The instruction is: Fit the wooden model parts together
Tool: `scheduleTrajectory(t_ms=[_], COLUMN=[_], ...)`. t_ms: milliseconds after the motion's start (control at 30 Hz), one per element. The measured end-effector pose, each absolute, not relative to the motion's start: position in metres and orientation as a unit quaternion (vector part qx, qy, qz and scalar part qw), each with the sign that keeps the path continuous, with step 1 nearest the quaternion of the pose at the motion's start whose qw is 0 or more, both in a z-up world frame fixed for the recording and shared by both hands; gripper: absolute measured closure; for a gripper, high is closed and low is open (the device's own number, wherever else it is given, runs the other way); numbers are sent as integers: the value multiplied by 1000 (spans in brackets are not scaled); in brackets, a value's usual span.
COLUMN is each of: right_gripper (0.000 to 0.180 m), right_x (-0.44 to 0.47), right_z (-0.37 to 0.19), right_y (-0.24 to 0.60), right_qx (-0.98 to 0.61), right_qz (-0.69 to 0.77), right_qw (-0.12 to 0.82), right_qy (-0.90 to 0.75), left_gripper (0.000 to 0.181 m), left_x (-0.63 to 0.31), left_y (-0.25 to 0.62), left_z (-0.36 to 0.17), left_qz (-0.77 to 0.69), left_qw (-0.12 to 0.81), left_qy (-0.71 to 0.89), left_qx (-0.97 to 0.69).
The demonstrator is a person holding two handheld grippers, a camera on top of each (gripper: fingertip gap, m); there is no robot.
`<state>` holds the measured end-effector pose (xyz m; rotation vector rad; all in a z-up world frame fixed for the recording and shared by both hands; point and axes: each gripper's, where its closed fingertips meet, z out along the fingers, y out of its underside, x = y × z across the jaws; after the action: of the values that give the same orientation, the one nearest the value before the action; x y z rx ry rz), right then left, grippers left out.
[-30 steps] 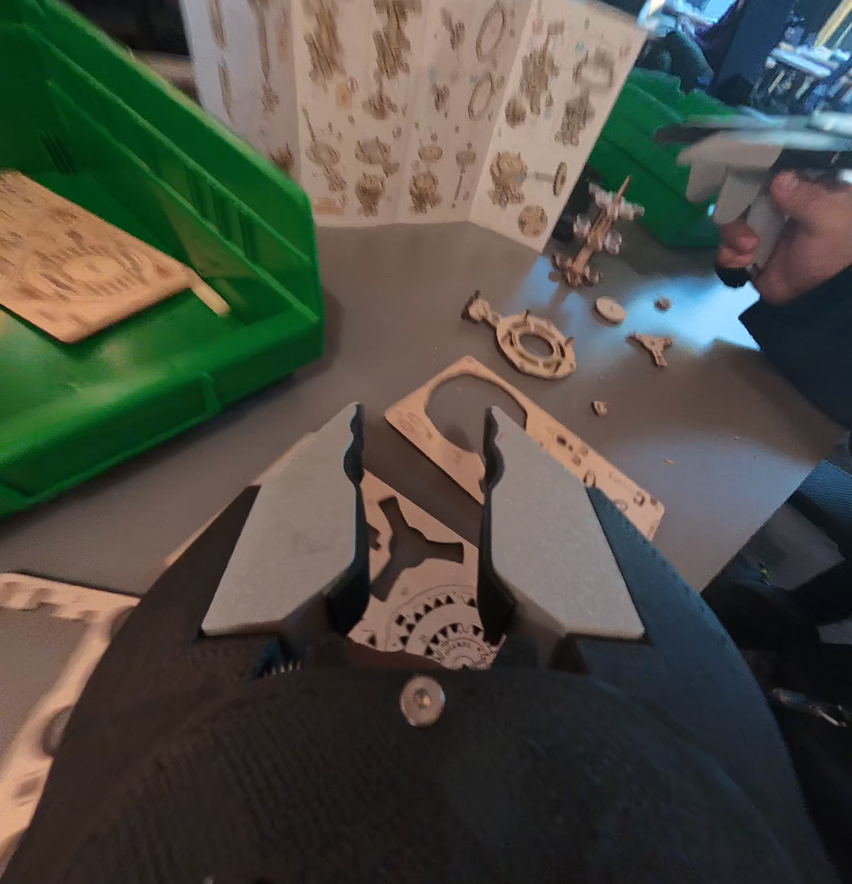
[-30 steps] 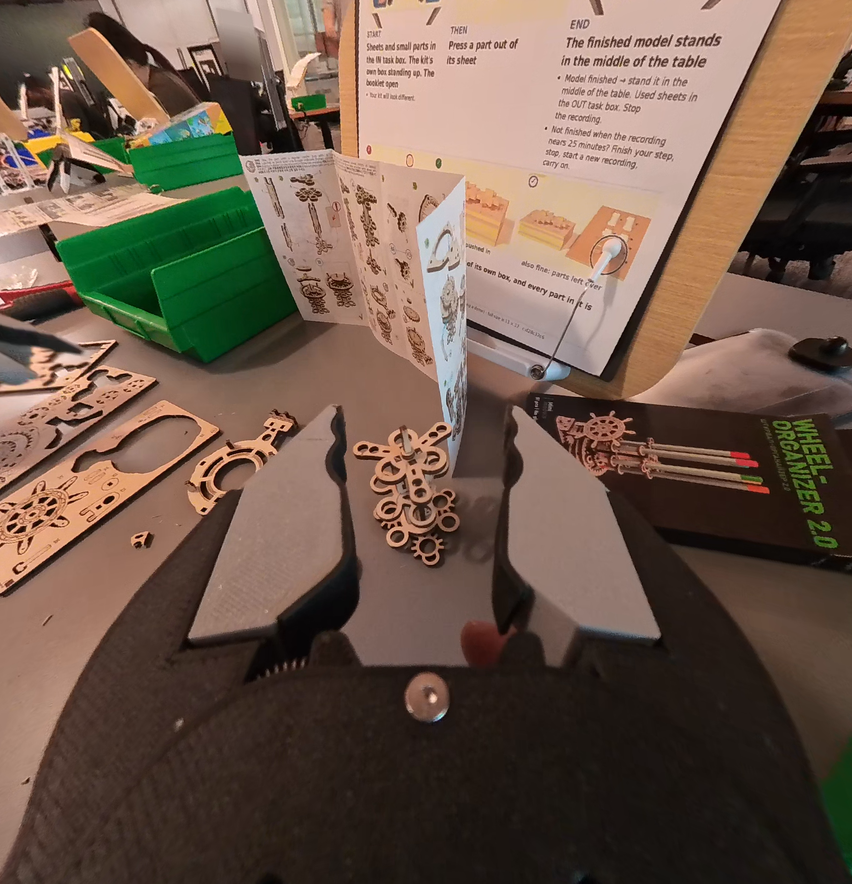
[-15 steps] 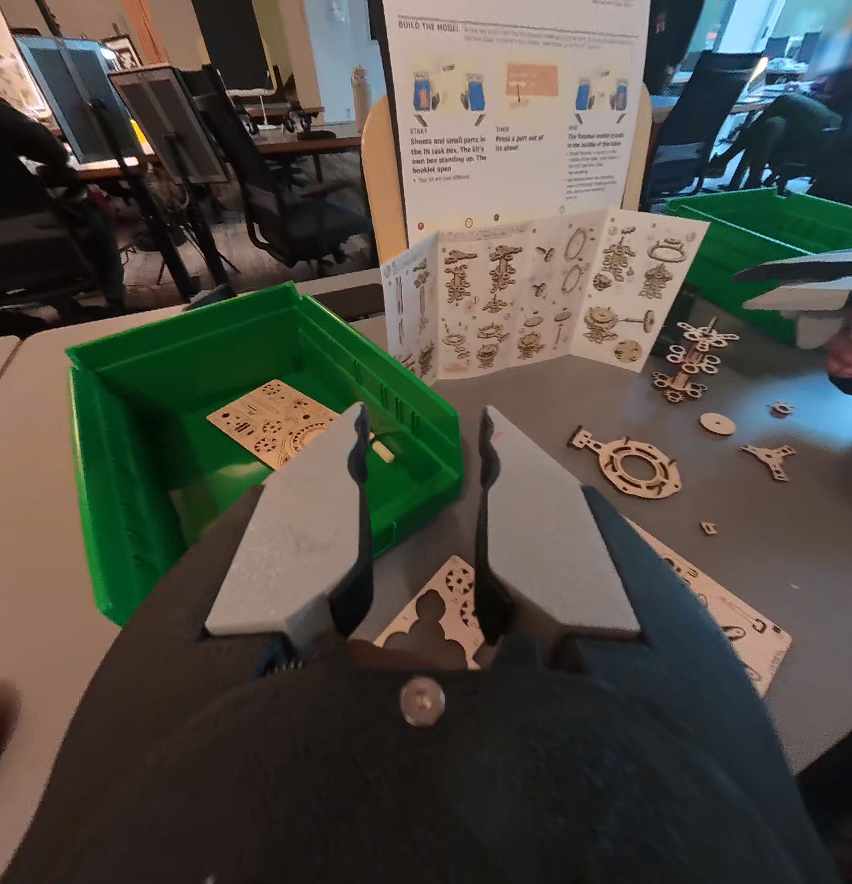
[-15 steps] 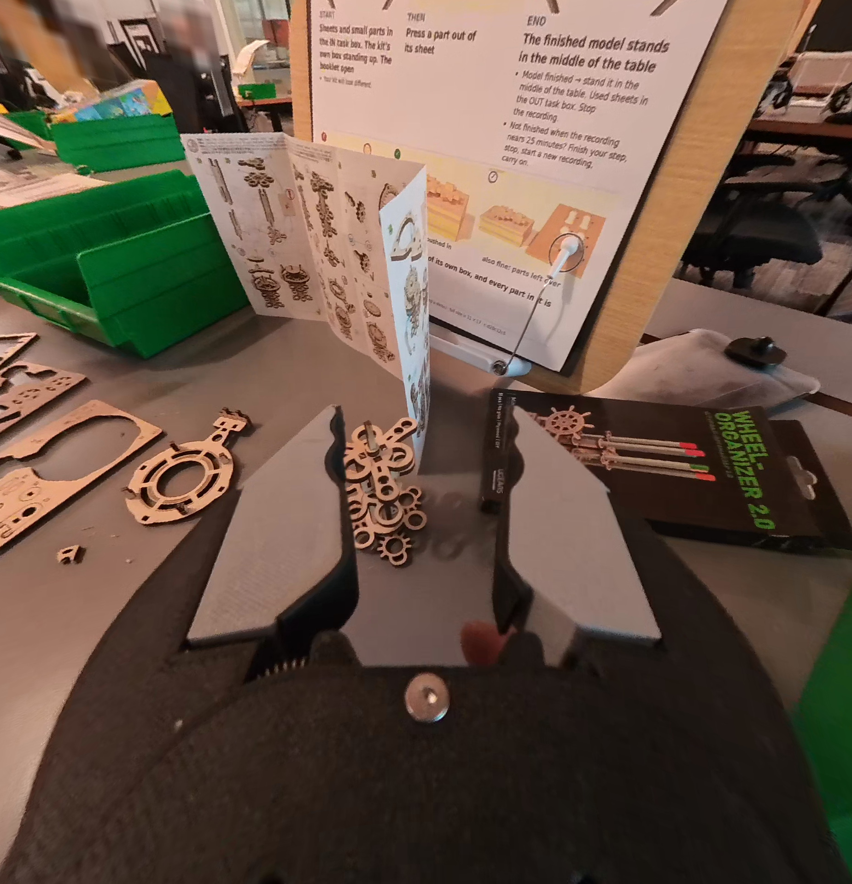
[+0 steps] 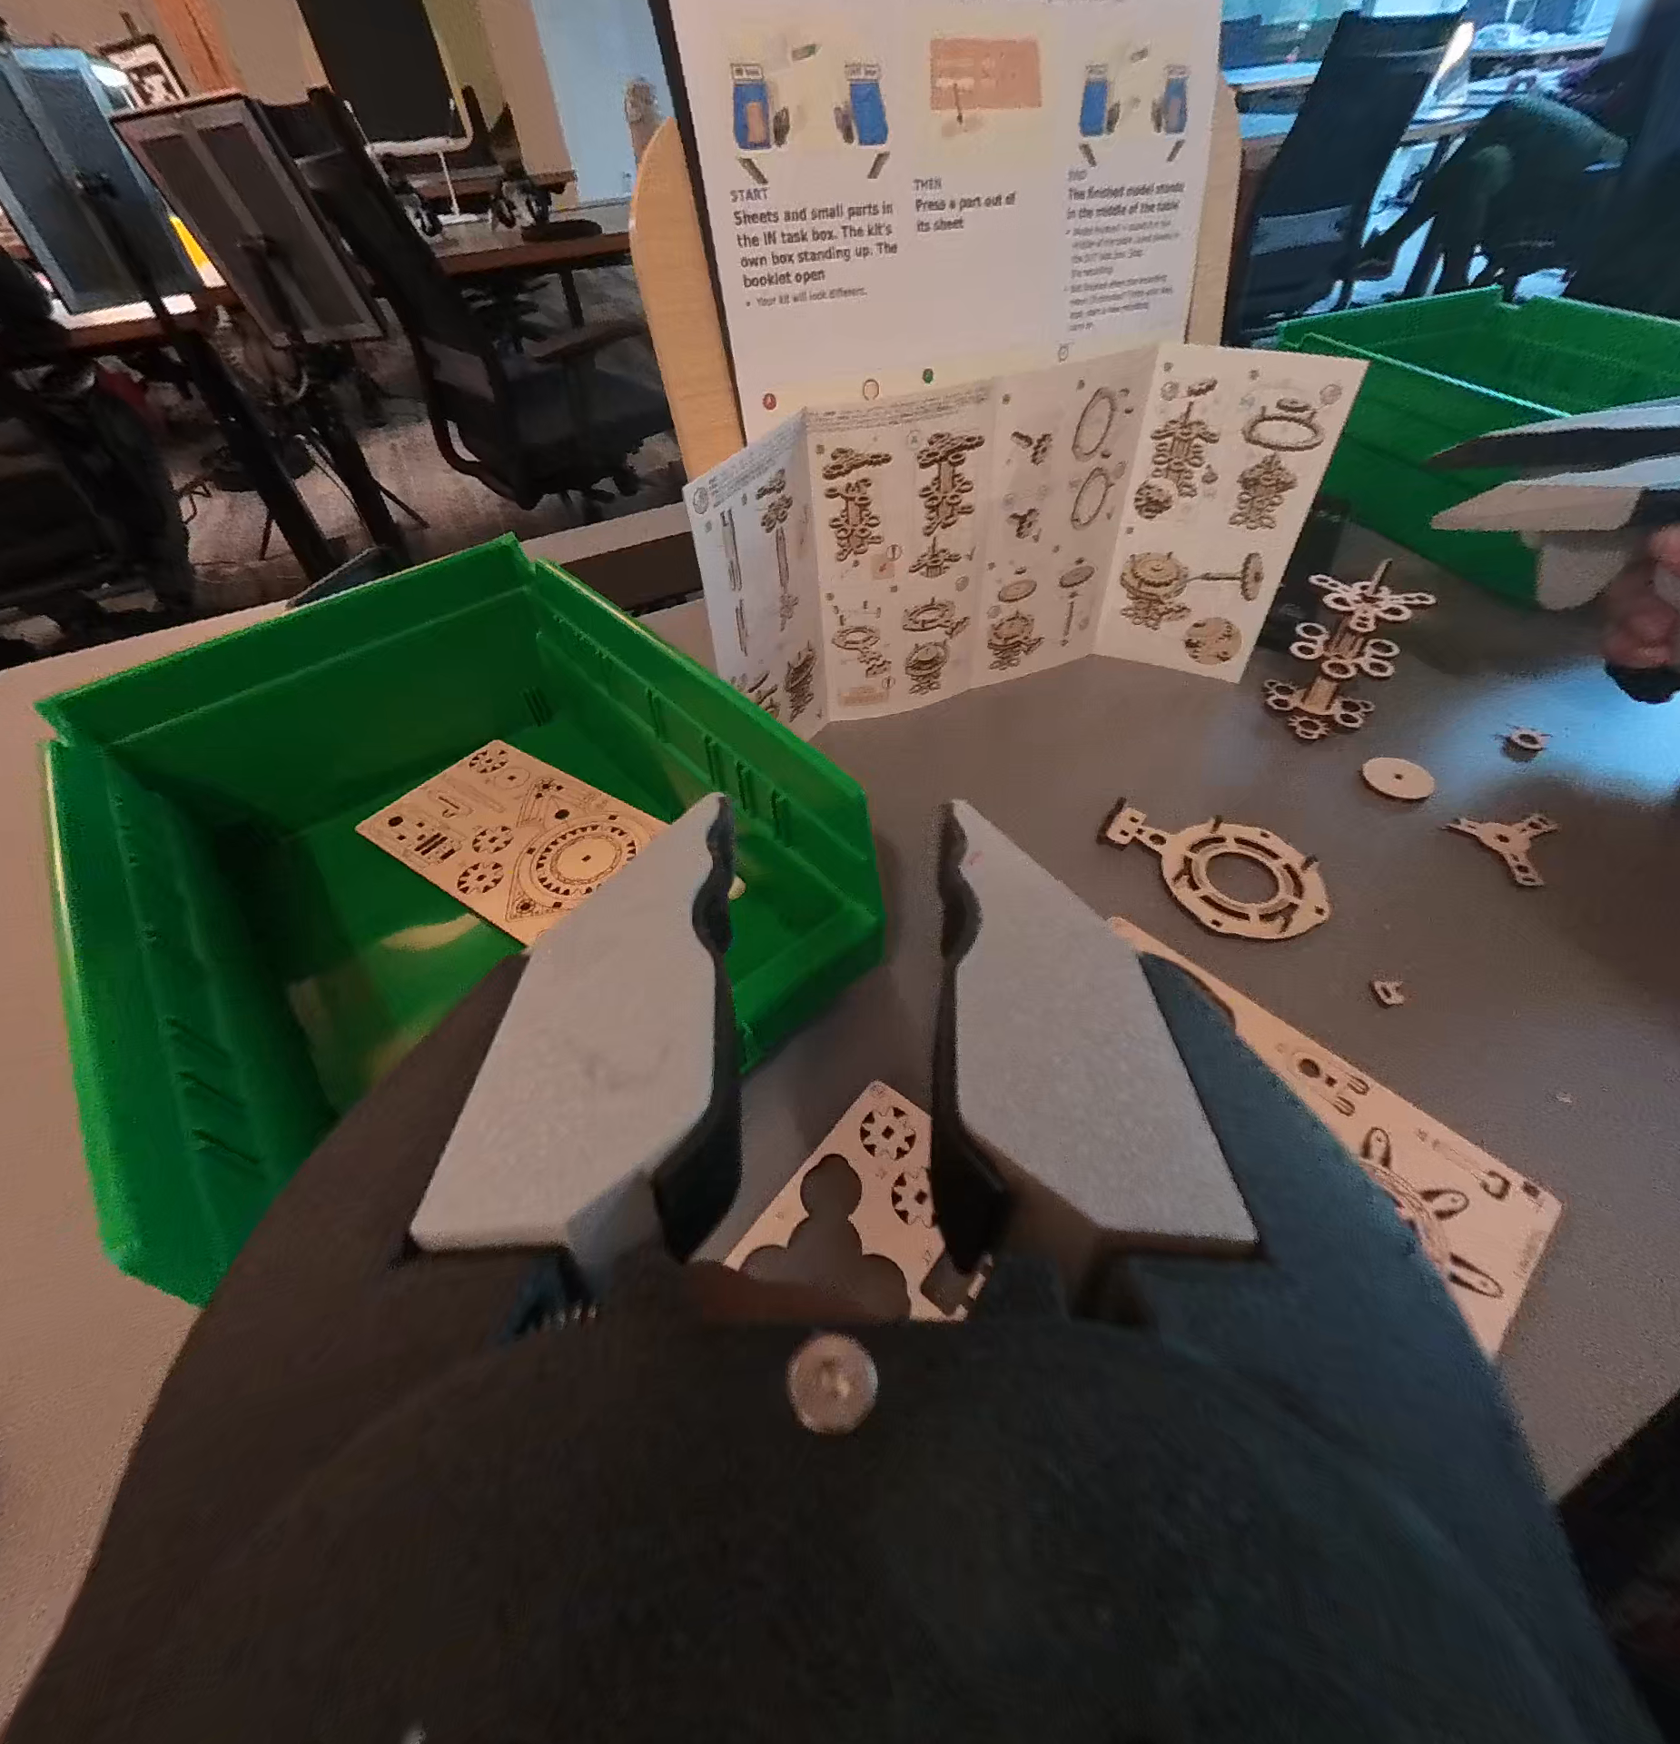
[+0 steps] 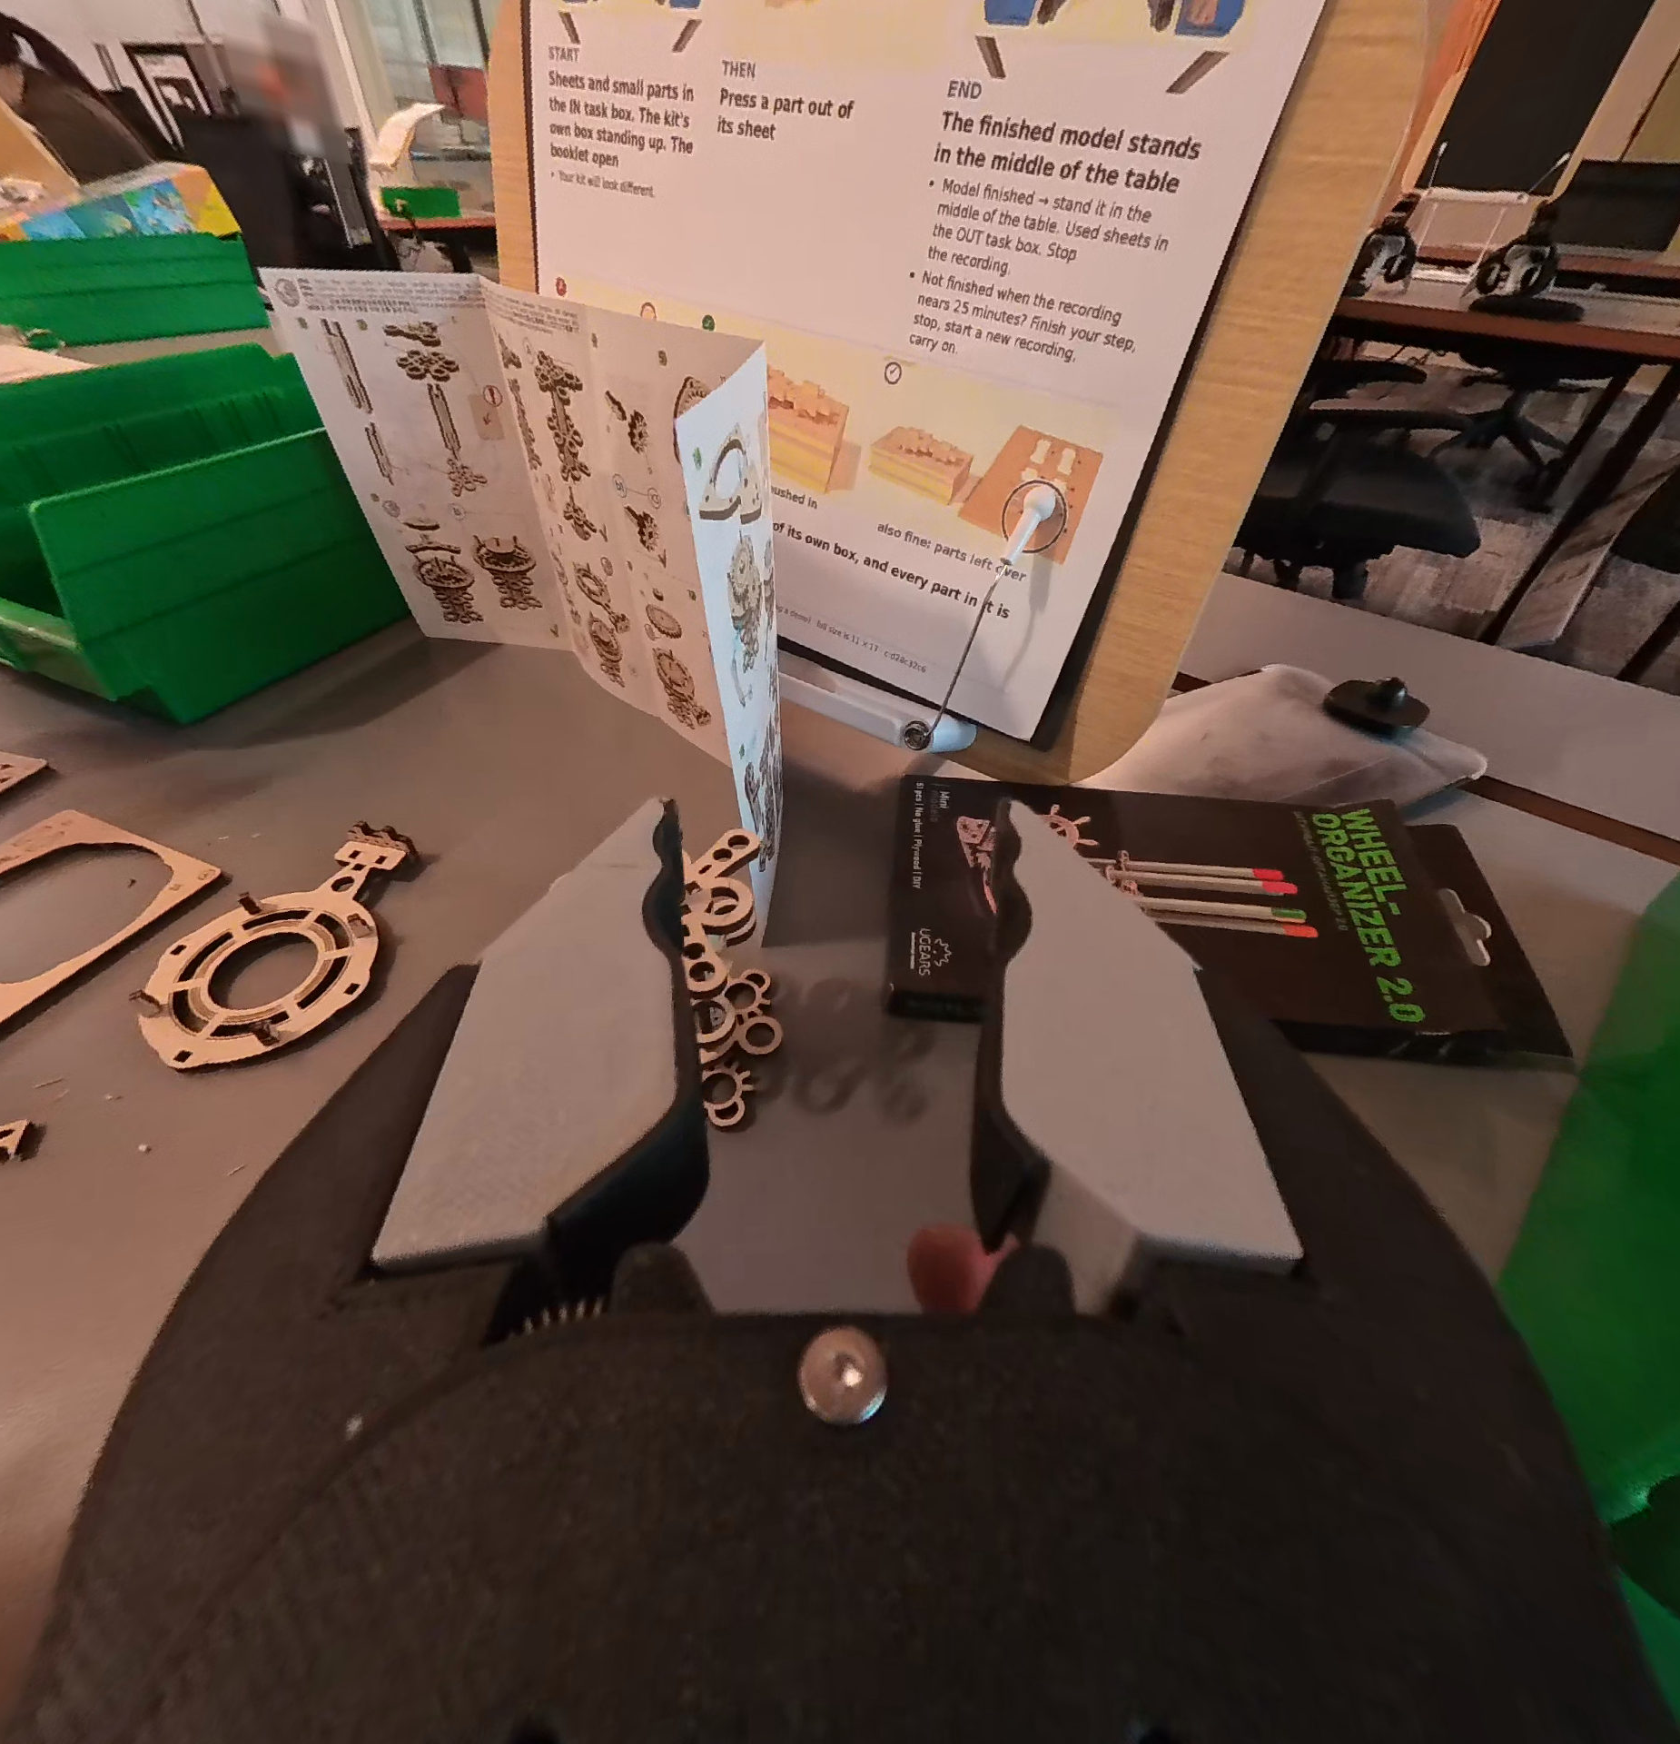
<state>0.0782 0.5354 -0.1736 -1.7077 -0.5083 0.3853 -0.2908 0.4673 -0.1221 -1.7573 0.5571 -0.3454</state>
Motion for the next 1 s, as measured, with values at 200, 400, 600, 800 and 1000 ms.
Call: scheduleTrajectory(t_ms=[200,400,600,800,1000], right_gripper=[117,117,117,117,117], right_x=[76,78,80,78,78], right_z=[-170,-166,-166,-166,-166], right_y=[534,533,534,533,533], right_qx=[-733,-729,-728,-728,-727], right_qz=[163,162,161,161,161], right_qw=[619,626,629,628,629], right_qy=[-229,-225,-221,-223,-223], left_gripper=[142,142,143,143,143], left_x=[-286,-290,-295,-295,-296], left_y=[470,471,473,472,472], left_z=[-130,-129,-130,-130,-129], left_qz=[-142,-138,-136,-134,-133], left_qw=[583,585,585,585,587], left_qy=[245,242,235,236,234], left_qx=[-761,-762,-764,-764,-764])
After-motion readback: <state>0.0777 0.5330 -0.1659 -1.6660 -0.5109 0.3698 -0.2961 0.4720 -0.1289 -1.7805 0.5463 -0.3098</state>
